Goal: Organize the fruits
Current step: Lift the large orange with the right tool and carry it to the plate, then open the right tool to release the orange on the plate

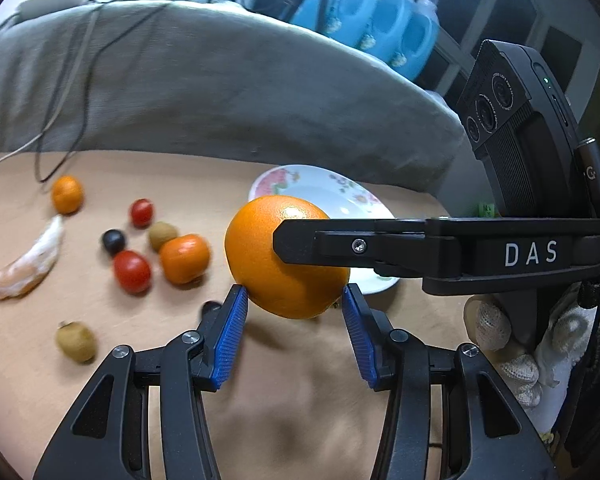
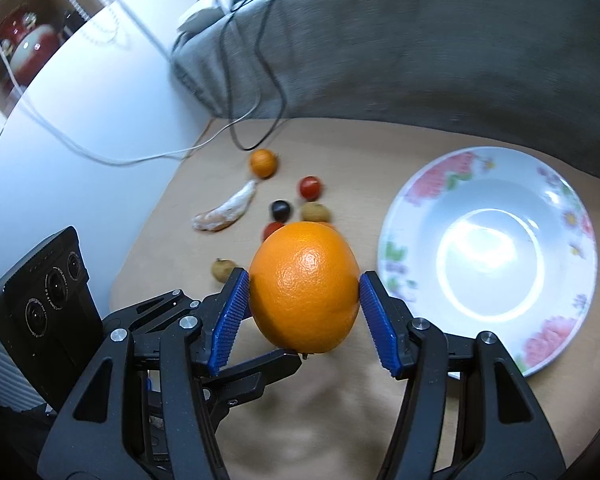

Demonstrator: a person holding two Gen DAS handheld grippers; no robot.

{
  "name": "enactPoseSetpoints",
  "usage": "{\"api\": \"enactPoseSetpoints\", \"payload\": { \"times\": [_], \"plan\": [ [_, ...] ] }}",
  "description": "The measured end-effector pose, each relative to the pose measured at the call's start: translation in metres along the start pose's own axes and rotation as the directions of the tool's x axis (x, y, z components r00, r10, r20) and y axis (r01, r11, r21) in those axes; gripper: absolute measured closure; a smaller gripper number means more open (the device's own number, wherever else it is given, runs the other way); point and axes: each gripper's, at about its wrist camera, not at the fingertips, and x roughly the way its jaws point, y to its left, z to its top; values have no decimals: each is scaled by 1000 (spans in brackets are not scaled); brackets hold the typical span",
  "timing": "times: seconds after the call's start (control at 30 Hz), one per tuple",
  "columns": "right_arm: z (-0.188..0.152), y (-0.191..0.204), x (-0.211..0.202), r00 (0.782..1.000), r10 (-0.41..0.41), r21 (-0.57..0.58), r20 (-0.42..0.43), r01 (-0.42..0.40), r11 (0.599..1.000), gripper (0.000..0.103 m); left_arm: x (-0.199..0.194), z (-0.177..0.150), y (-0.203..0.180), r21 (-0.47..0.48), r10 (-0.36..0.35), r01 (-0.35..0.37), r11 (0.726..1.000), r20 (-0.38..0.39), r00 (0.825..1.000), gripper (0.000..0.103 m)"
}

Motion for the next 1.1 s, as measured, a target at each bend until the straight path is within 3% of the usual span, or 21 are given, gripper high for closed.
{"api": "enactPoseSetpoints", "payload": {
  "times": [0.43, 0.57, 0.67, 0.73, 0.8, 1.1],
  "plan": [
    [-8, -50, -19, 998, -35, 93, 44, 31, 995, 43, 35, 10, -26, 44, -30, 32, 999, -40, 999, 55],
    [-10, -60, -19, 998, -31, 126, 50, 25, 992, 43, 29, 11, -28, 58, -21, 22, 998, -16, 1000, 55],
    [-12, -59, -21, 995, -72, 110, 73, 64, 992, 42, 25, 12, -25, 54, -15, 16, 998, -10, 1000, 55],
    [-11, -59, -27, 987, -121, 107, 105, 110, 988, 40, 23, 11, -23, 50, -14, 14, 999, -9, 1000, 55],
    [-11, -61, -35, 977, -158, 117, 143, 142, 983, 31, 19, 9, -21, 51, -9, 10, 999, -5, 1000, 55],
    [-21, -48, -56, 925, -282, 72, 254, 273, 959, 24, 5, 1, -17, 55, 15, -16, 998, 13, 1000, 55]
  ]
}}
